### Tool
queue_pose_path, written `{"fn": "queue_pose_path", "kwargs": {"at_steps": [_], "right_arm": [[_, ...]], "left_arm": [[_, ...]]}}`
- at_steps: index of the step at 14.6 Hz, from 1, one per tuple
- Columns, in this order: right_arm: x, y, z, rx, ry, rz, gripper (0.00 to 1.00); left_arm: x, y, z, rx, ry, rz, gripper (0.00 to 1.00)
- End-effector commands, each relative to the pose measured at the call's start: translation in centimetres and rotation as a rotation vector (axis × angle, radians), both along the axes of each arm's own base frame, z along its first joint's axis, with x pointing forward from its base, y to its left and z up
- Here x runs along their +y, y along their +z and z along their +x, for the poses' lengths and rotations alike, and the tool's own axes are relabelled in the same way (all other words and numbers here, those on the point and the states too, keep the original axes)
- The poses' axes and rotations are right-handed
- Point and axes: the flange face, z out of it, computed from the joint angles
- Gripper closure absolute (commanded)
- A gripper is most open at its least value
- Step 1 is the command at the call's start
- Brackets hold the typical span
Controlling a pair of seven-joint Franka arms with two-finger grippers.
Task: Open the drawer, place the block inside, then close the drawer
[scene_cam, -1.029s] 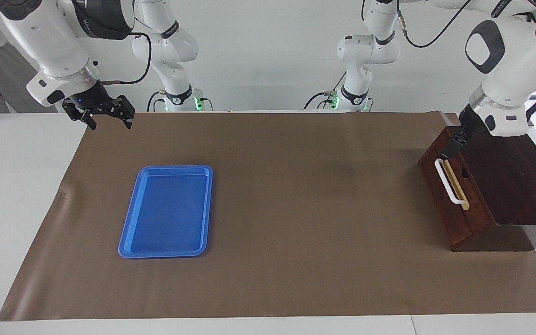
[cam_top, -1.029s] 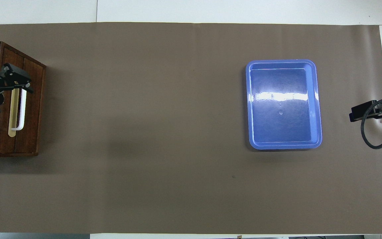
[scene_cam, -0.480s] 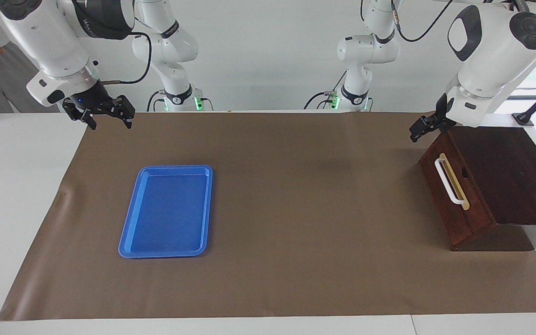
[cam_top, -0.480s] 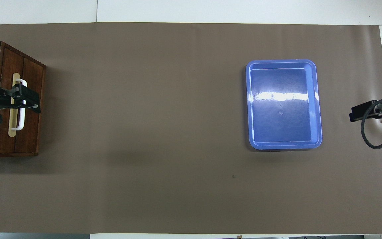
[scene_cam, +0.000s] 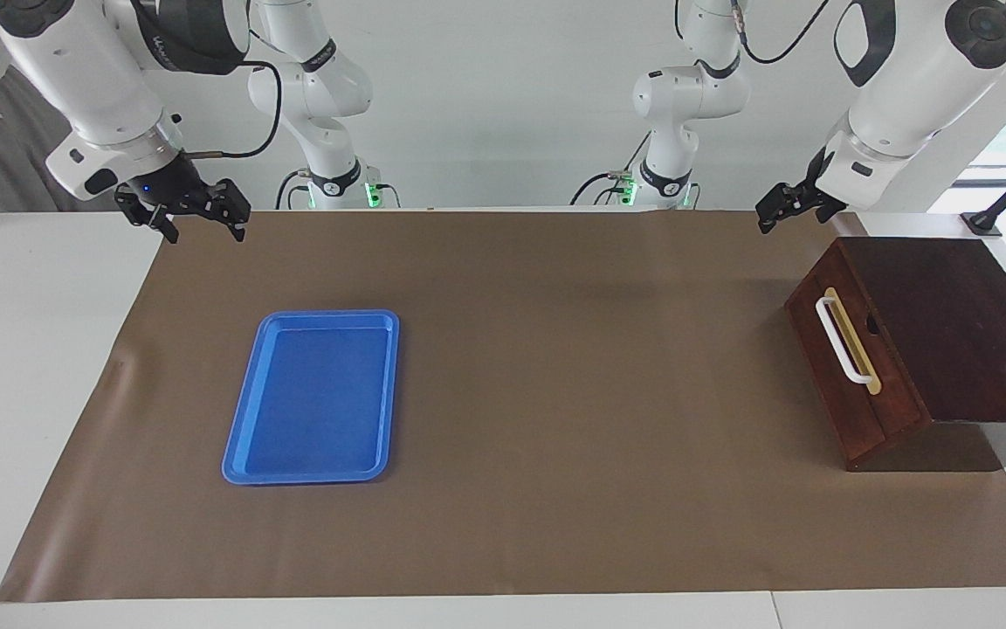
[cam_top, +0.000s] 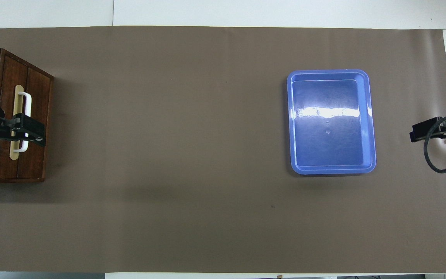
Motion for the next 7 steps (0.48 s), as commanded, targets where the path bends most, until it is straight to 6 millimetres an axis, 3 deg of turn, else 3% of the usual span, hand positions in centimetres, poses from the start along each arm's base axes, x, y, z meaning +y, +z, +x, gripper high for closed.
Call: {"fn": "queue_pose_path", "kwargs": {"at_steps": [1,7], "right_arm": [[-0.54,0.23,-0.34,0.003,0.017,-0.013,0.0],[-0.54,0.3,-0.27,0.0,0.016,-0.014,0.0]], "left_arm": [[0.08,0.23,-0.23,-0.022,-0.037,0.006,0.0],[0.18,1.04,0.33,-0.033,-0.151,-0.016,0.0]]}}
